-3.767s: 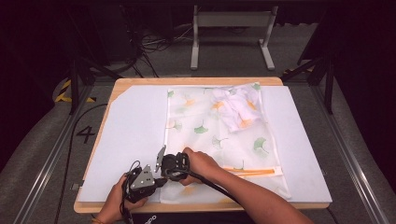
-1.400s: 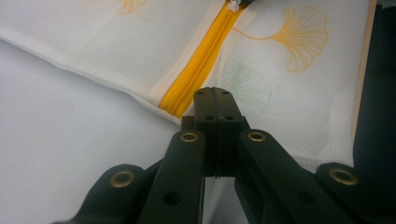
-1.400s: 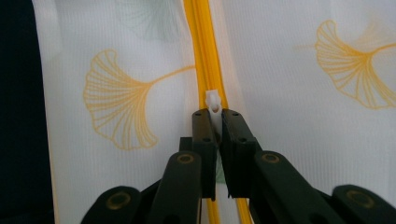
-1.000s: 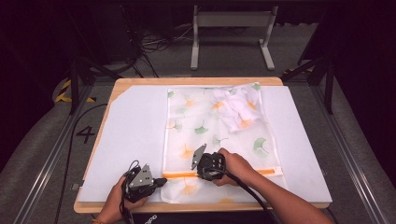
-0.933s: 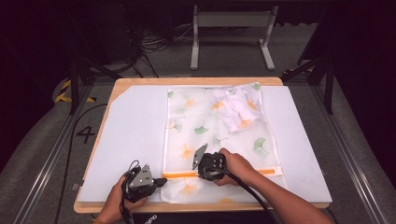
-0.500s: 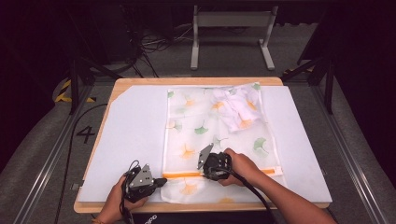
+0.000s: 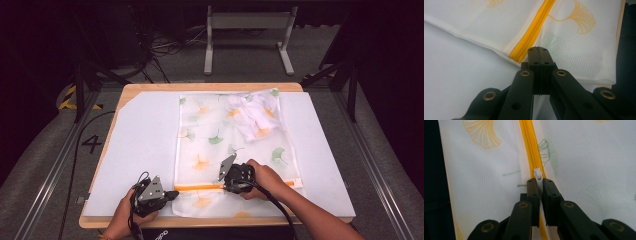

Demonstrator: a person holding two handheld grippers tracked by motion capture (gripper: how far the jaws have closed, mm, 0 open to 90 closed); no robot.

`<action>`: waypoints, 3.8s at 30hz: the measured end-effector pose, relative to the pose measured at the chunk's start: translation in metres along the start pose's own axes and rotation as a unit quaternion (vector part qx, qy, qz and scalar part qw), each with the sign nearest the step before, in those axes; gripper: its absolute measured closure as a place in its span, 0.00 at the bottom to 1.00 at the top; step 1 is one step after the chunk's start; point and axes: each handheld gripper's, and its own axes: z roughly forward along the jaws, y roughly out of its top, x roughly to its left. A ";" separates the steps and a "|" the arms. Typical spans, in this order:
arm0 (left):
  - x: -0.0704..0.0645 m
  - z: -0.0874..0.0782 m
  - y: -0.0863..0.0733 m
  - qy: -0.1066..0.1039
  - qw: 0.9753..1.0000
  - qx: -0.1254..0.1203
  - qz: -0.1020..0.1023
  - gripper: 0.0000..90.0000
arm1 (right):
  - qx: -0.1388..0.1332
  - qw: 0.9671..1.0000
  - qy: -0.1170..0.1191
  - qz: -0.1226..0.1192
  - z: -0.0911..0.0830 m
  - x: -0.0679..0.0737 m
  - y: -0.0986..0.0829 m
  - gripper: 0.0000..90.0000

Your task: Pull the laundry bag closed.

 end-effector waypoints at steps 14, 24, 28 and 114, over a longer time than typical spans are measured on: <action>0.000 0.000 0.000 0.000 1.000 -0.001 0.000 1.00 | 0.006 1.000 -0.007 0.006 -0.006 -0.001 -0.013 0.94; 0.000 0.000 0.000 0.000 1.000 -0.001 -0.001 1.00 | 0.004 1.000 -0.007 0.014 -0.011 -0.004 -0.024 0.94; 0.000 0.000 0.000 -0.001 1.000 -0.001 -0.002 1.00 | 0.003 1.000 -0.007 0.015 -0.012 -0.004 -0.028 0.94; 0.000 0.000 -0.001 -0.002 1.000 -0.004 -0.007 1.00 | 0.020 0.992 -0.047 0.117 -0.057 -0.022 -0.134 0.94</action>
